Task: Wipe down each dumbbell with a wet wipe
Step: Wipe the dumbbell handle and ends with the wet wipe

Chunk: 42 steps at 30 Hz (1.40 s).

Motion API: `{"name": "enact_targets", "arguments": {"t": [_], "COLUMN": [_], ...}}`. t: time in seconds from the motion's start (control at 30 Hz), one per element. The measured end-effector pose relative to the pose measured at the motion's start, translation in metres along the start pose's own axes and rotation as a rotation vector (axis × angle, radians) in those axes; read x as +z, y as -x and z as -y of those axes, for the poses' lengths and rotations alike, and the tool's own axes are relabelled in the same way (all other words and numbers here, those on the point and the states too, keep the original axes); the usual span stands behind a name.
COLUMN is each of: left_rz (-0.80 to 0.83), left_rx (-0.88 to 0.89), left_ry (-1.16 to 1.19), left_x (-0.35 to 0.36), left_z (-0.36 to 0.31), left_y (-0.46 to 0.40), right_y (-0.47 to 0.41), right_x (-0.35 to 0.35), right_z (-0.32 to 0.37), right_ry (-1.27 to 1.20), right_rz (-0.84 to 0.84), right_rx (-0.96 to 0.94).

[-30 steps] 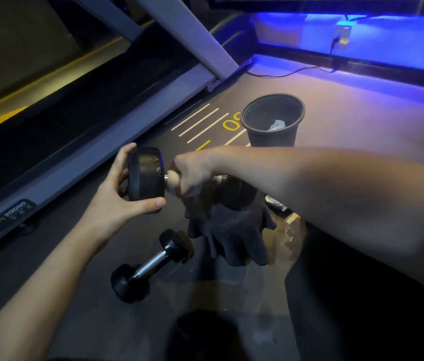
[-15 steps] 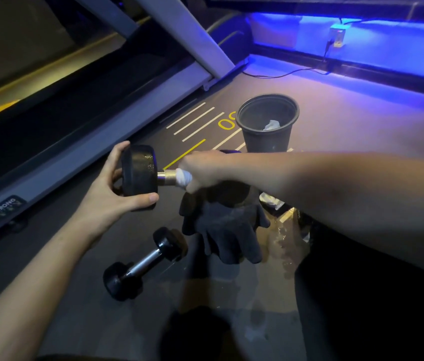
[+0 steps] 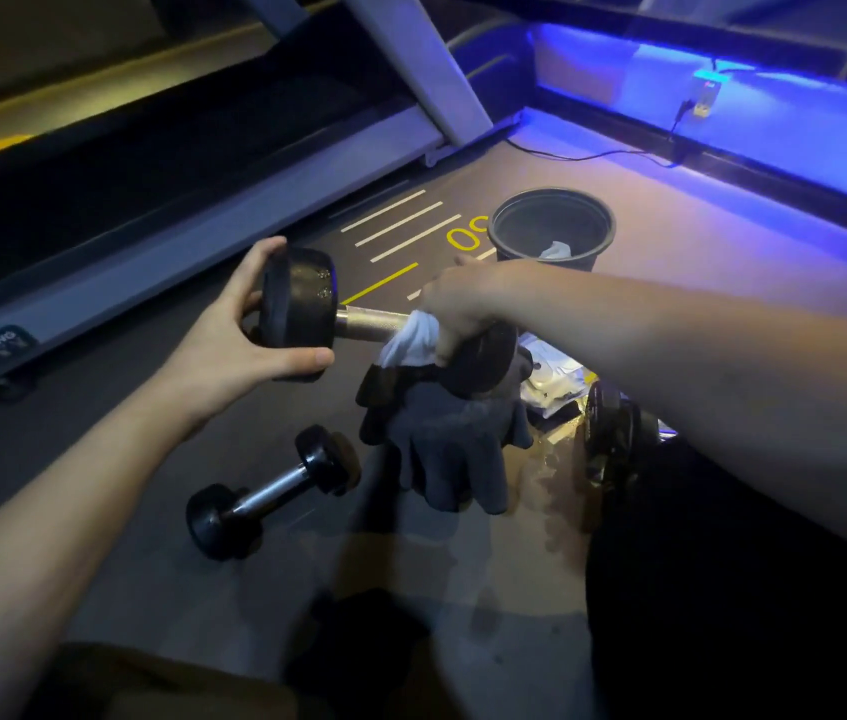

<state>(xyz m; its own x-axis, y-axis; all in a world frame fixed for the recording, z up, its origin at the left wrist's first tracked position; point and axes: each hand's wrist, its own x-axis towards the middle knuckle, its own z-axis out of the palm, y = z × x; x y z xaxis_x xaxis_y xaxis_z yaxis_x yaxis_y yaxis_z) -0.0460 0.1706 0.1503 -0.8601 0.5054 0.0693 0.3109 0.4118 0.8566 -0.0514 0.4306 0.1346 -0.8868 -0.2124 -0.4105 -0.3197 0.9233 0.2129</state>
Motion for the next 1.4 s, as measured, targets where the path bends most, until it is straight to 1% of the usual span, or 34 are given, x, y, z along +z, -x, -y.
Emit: {"name": "enact_targets", "arguments": {"t": [0.03, 0.17, 0.27, 0.3, 0.4, 0.47, 0.53, 0.7, 0.77, 0.83, 0.93, 1.03, 1.1, 1.17, 1.27, 1.33, 1.4], "left_rz": [0.008, 0.03, 0.03, 0.027, 0.014, 0.006, 0.004, -0.003, 0.0, 0.006, 0.016, 0.035, 0.041, 0.039, 0.023, -0.006, -0.038], "left_rx": [0.001, 0.015, 0.014, 0.012, 0.007, -0.002, -0.005, -0.013, -0.015, -0.019, -0.005, 0.029, 0.048, 0.054, 0.048, 0.033, 0.009], "left_ry": [0.008, 0.013, 0.035, 0.042, 0.037, 0.049, 0.056, 0.048, 0.039, 0.042, 0.028, -0.03, -0.048, -0.066, -0.063, -0.033, -0.011], "left_x": [-0.001, -0.001, -0.001, -0.001, 0.0, 0.001, 0.0, 0.0, -0.001, 0.0, 0.001, 0.002, 0.002, 0.003, 0.005, 0.007, 0.009], "left_z": [0.0, 0.001, 0.001, 0.0, 0.0, 0.0, 0.0, 0.0, -0.001, -0.002, -0.006, -0.009, -0.012, -0.014, -0.012, -0.011, -0.009], "left_y": [0.0, 0.0, -0.001, -0.001, -0.001, -0.002, -0.002, -0.001, 0.0, 0.001, 0.002, 0.002, 0.003, 0.005, 0.006, 0.007, 0.007], "right_y": [0.001, 0.006, 0.014, 0.016, 0.019, 0.018, 0.018, 0.015, 0.014, 0.012, 0.012, 0.012, 0.009, 0.006, 0.004, 0.004, 0.004], "right_x": [0.001, 0.004, 0.004, 0.003, -0.003, -0.003, -0.001, 0.009, 0.01, 0.01, 0.005, -0.002, -0.004, -0.005, 0.0, 0.007, 0.014], "right_z": [-0.001, -0.014, -0.021, -0.022, -0.015, -0.005, 0.005, 0.001, -0.003, -0.01, -0.021, -0.024, -0.025, -0.025, -0.025, -0.025, -0.023], "right_ry": [-0.086, -0.251, -0.498, -0.559, -0.664, -0.602, -0.532, -0.451, -0.382, -0.336, -0.454, -0.491, -0.505, -0.48, -0.444, -0.446, -0.356], "right_rz": [-0.011, -0.053, -0.09, -0.131, -0.334, -0.419, -0.436, -0.376, -0.345, -0.287, -0.115, 0.026, 0.083, 0.106, 0.048, -0.03, -0.14], "right_rx": [0.013, -0.08, -0.089, -0.077, -0.012, 0.054, 0.08, 0.057, 0.037, 0.015, -0.042, -0.089, -0.091, -0.088, -0.082, -0.063, -0.032]}}
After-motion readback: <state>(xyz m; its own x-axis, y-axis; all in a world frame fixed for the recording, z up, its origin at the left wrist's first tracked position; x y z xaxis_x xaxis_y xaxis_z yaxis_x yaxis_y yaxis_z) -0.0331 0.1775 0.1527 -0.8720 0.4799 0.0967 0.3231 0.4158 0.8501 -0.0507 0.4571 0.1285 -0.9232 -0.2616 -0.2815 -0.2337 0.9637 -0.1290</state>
